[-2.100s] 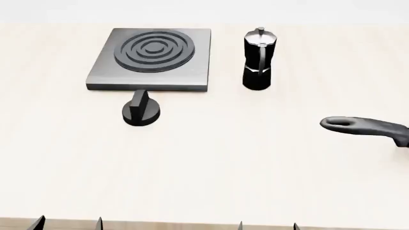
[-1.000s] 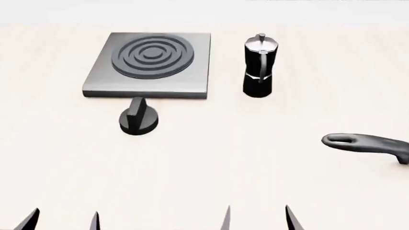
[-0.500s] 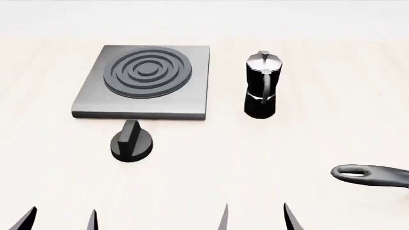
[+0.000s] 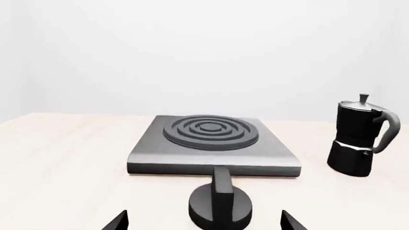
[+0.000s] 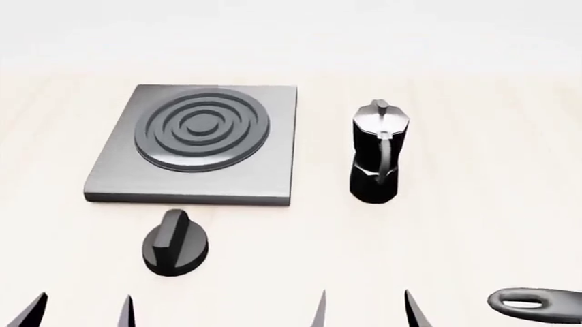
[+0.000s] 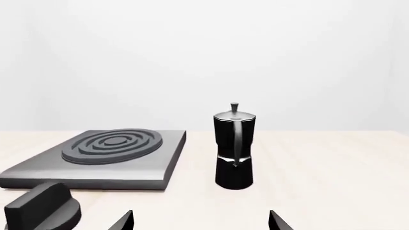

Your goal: Put the moka pot on the stove.

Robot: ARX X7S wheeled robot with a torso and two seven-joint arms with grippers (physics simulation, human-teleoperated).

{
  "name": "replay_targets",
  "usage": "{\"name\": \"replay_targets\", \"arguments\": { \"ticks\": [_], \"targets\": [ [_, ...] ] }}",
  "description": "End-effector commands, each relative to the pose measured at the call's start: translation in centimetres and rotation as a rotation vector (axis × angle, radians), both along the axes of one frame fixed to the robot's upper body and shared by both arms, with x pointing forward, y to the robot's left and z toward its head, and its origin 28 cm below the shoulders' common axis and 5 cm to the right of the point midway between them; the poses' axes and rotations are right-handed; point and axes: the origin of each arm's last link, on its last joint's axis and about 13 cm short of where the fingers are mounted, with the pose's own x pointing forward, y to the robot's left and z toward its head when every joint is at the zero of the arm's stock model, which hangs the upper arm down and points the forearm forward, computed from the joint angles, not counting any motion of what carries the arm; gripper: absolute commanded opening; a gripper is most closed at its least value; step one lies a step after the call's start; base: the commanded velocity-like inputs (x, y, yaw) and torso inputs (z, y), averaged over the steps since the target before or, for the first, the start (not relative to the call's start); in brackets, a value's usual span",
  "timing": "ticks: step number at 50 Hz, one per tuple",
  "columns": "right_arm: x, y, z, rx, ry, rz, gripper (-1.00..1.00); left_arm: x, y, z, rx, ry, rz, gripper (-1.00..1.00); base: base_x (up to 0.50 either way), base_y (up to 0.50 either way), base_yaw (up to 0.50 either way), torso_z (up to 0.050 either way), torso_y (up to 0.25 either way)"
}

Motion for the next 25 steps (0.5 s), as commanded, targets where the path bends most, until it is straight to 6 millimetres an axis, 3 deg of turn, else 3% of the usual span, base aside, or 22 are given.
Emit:
{"name": "replay_targets", "arguments": {
  "ticks": [1,25],
  "targets": [
    [0.06,0.05,-0.17,0.003,0.004,-0.002,1.0,0.03,0.12,0.09,-0.01,0.002,0.004,1.0,0.25,0.0,0.0,0.0,0.0],
    [0.26,0.13,-0.47,0.01,0.002,-0.005,1.0,-0.11,0.17,0.09,-0.008,-0.004,0.0,1.0,0.25,0.0,0.0,0.0,0.0]
  ]
}}
